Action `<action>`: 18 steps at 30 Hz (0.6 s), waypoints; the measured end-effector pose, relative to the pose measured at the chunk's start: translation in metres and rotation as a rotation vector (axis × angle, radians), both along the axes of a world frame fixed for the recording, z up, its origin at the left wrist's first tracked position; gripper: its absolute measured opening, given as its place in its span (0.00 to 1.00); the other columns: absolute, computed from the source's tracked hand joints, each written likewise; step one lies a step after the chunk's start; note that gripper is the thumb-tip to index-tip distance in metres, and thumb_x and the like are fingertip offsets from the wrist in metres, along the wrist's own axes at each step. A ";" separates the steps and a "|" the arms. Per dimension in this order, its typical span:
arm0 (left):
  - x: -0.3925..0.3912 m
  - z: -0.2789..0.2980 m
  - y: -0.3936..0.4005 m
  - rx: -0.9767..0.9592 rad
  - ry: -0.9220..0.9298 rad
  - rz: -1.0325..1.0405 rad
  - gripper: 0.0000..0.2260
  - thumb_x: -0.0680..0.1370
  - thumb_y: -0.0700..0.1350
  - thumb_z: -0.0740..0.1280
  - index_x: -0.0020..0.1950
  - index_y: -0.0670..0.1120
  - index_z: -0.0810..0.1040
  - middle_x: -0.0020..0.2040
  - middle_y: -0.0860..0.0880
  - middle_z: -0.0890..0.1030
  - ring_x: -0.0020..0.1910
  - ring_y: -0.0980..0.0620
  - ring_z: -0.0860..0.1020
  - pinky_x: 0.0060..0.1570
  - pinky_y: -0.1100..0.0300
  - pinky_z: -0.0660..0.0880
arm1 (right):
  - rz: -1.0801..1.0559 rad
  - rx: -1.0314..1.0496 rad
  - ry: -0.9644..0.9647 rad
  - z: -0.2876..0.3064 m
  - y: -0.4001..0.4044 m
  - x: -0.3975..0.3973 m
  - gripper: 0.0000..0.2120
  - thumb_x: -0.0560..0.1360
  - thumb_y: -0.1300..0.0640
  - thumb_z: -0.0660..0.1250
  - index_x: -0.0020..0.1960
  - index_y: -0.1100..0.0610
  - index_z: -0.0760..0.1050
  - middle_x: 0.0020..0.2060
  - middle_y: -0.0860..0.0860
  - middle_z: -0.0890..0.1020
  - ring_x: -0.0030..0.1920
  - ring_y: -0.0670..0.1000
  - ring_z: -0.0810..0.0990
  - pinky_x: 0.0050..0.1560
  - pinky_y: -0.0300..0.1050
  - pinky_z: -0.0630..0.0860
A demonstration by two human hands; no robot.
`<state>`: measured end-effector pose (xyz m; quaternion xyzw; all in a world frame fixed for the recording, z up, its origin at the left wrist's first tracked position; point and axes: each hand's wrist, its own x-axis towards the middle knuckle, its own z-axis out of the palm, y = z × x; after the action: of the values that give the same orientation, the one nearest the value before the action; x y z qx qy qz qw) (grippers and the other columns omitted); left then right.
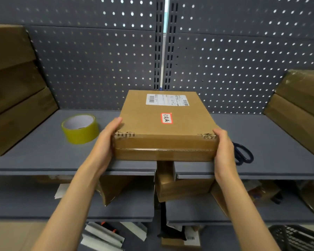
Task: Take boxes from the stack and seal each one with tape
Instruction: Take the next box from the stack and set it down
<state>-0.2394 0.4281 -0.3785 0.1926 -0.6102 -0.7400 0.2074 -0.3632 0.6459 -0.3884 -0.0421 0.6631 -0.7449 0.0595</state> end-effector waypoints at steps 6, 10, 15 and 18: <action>0.017 -0.002 -0.019 -0.395 0.035 -0.063 0.43 0.57 0.62 0.76 0.70 0.62 0.67 0.72 0.62 0.67 0.70 0.63 0.65 0.63 0.64 0.65 | -0.082 0.287 0.504 0.016 0.007 0.001 0.15 0.77 0.55 0.67 0.64 0.52 0.75 0.59 0.42 0.75 0.59 0.33 0.71 0.58 0.26 0.66; 0.016 0.005 -0.024 -0.661 0.010 -0.138 0.33 0.65 0.56 0.77 0.67 0.62 0.68 0.73 0.64 0.64 0.69 0.69 0.64 0.67 0.66 0.66 | -0.004 0.598 0.803 0.029 -0.006 0.011 0.13 0.75 0.54 0.68 0.59 0.54 0.79 0.58 0.42 0.77 0.64 0.44 0.72 0.67 0.42 0.66; 0.018 0.008 -0.038 -0.837 -0.053 -0.242 0.30 0.68 0.63 0.71 0.68 0.62 0.68 0.72 0.66 0.63 0.69 0.69 0.63 0.67 0.71 0.63 | 0.370 0.817 0.945 0.042 -0.042 0.031 0.18 0.77 0.47 0.66 0.64 0.54 0.76 0.59 0.47 0.79 0.61 0.47 0.75 0.63 0.45 0.70; 0.020 0.010 -0.043 -0.828 -0.053 -0.310 0.35 0.64 0.68 0.69 0.69 0.62 0.68 0.72 0.67 0.62 0.70 0.69 0.63 0.65 0.73 0.64 | 0.520 0.896 0.974 0.045 -0.066 0.040 0.24 0.77 0.44 0.65 0.69 0.54 0.71 0.66 0.47 0.75 0.66 0.47 0.71 0.67 0.43 0.64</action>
<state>-0.2192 0.3854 -0.3683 0.0183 -0.8821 -0.4502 0.1377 -0.3233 0.5798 -0.3429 -0.4988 0.8253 -0.2587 -0.0562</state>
